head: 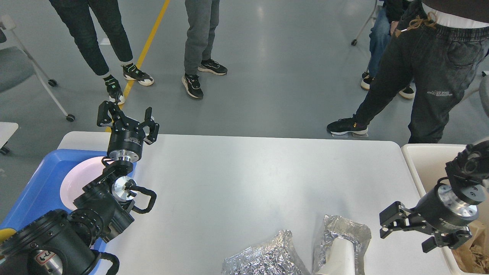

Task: Tidy desktop
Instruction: 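Lower the right gripper and grasp the foil-wrapped clear cup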

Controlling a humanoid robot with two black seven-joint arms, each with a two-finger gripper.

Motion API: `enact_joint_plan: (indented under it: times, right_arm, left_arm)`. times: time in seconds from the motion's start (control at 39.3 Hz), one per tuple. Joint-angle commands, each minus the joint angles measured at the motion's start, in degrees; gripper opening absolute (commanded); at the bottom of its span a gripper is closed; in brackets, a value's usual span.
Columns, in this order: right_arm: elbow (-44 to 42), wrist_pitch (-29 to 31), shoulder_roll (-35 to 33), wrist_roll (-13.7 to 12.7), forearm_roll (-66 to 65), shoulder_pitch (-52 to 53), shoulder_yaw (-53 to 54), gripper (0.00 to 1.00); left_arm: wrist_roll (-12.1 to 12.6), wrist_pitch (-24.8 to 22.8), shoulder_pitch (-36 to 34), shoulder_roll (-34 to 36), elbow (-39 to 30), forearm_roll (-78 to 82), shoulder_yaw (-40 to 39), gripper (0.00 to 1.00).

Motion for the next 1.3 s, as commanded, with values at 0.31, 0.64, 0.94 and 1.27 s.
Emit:
enact_joint_plan:
  times: [0.31,0.64,0.94,1.27]
  right_arm:
    - [-0.79,-16.42,10.84,-0.18,5.06,-7.77,7.86,1.00]
    - [-7.11,-18.88,13.21,-0.35,4.88,-13.74,8.40,1.00]
    - [-10.81,-18.53,12.68,-0.35,4.53,-19.02,7.69,1.00]
    - [-13.97,-18.62,13.03,-0.35,4.53,-23.33,7.87,0.86]
  left_arm:
    - [0.04,0.00,0.00,-0.02,0.00,-0.05,0.00,0.97]
    - [0.04,0.00,0.00,-0.02,0.00,-0.05,0.00,0.97]
    - [0.04,0.00,0.00,-0.02,0.00,0.04,0.00,0.97]
    - [0.04,0.00,0.00,-0.02,0.00,-0.05,0.00,0.97]
